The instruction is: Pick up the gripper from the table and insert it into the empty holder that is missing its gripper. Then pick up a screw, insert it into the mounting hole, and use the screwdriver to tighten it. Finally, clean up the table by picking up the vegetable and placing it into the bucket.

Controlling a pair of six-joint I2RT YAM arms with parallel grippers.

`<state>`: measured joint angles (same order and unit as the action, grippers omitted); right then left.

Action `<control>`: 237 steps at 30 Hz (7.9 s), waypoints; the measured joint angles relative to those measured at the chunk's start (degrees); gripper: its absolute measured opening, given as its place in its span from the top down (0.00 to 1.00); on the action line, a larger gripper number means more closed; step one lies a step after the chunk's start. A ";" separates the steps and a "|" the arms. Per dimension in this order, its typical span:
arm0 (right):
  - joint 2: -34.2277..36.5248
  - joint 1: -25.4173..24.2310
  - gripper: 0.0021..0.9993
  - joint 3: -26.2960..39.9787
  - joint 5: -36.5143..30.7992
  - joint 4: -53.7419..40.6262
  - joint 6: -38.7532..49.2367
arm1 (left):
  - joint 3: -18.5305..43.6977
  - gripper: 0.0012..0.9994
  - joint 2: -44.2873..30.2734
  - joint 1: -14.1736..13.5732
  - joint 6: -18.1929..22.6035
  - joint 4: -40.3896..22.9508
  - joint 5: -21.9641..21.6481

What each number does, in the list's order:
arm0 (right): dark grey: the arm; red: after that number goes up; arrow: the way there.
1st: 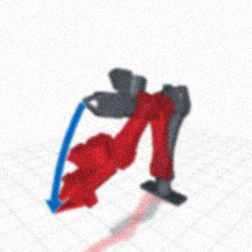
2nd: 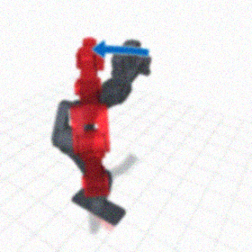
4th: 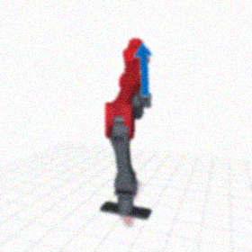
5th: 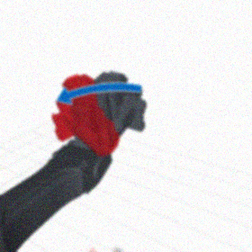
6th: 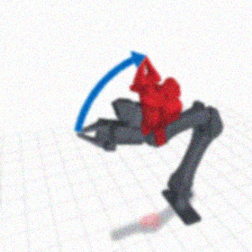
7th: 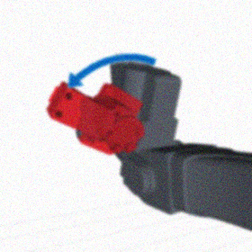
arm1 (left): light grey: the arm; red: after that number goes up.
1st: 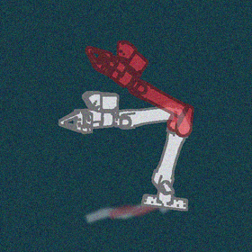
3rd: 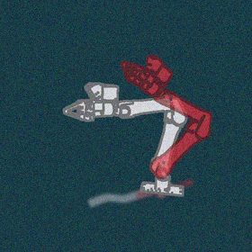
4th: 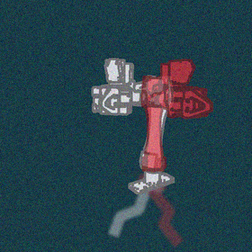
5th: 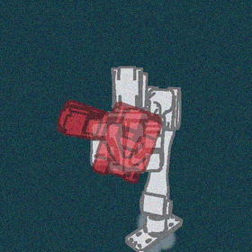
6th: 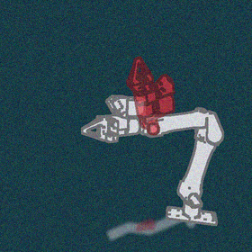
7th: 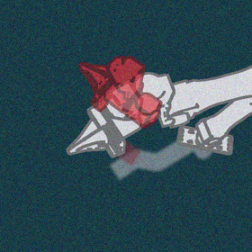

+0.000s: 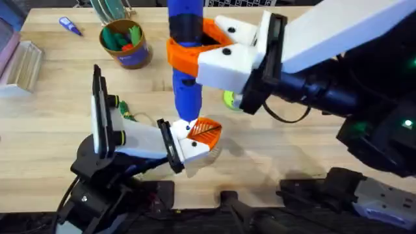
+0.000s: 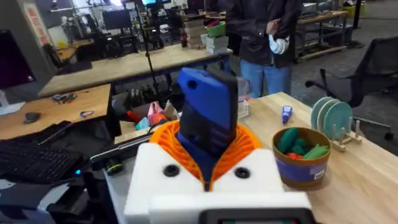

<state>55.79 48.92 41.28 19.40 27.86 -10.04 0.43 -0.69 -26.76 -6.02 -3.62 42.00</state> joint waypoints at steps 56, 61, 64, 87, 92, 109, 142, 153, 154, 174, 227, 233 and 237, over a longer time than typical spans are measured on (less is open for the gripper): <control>2.47 0.79 0.98 0.00 -0.04 -1.24 -0.04 | 0.00 0.99 0.00 0.00 -0.46 -0.02 0.06; 2.45 0.79 0.98 0.00 0.01 -0.93 -0.03 | 0.00 0.99 0.00 0.00 -0.46 -0.02 0.04; 2.13 0.46 0.98 -0.03 0.04 -0.02 -0.06 | 0.00 0.99 0.00 0.00 -0.39 0.00 0.01; 8.71 -24.75 0.98 -0.22 -15.84 -12.02 48.93 | 0.00 0.99 0.00 0.00 -0.20 0.00 0.02; 20.01 -29.52 0.98 -0.22 -23.63 -11.16 68.79 | 0.00 0.99 0.00 0.00 -0.20 0.00 0.00; 43.06 -32.34 0.83 1.59 -29.93 -8.30 93.26 | 0.00 0.99 0.00 0.00 -0.20 0.00 0.00; 34.31 -32.54 0.05 4.70 -29.24 -25.33 59.55 | 0.00 0.99 0.00 0.00 -0.20 0.00 0.00; 11.30 -29.56 0.05 8.50 -29.22 -49.66 37.55 | 0.00 0.05 0.00 0.00 -0.09 0.01 -0.07; 9.89 -29.03 0.05 8.50 -29.22 -51.40 37.00 | 0.00 0.02 0.00 0.00 -0.04 0.02 -0.07; 5.92 -24.50 0.05 8.50 -28.96 -59.63 33.60 | 9.20 0.01 -0.77 0.00 -5.38 -17.99 -26.23; 5.92 -24.50 0.05 8.50 -28.79 -60.02 33.59 | 52.15 0.56 -89.25 34.84 -32.89 -50.31 -43.39; 5.94 -24.50 0.05 8.50 -28.79 -60.03 33.59 | 52.17 0.98 -89.31 34.84 -33.06 -50.46 -43.71; 5.93 -24.50 0.05 8.50 -28.79 -60.02 33.59 | 54.00 0.98 -89.21 34.84 -33.05 -58.33 -42.81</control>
<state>61.72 24.43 49.78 -9.39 -32.16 23.55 54.42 -89.90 8.08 -39.07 -61.94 -0.81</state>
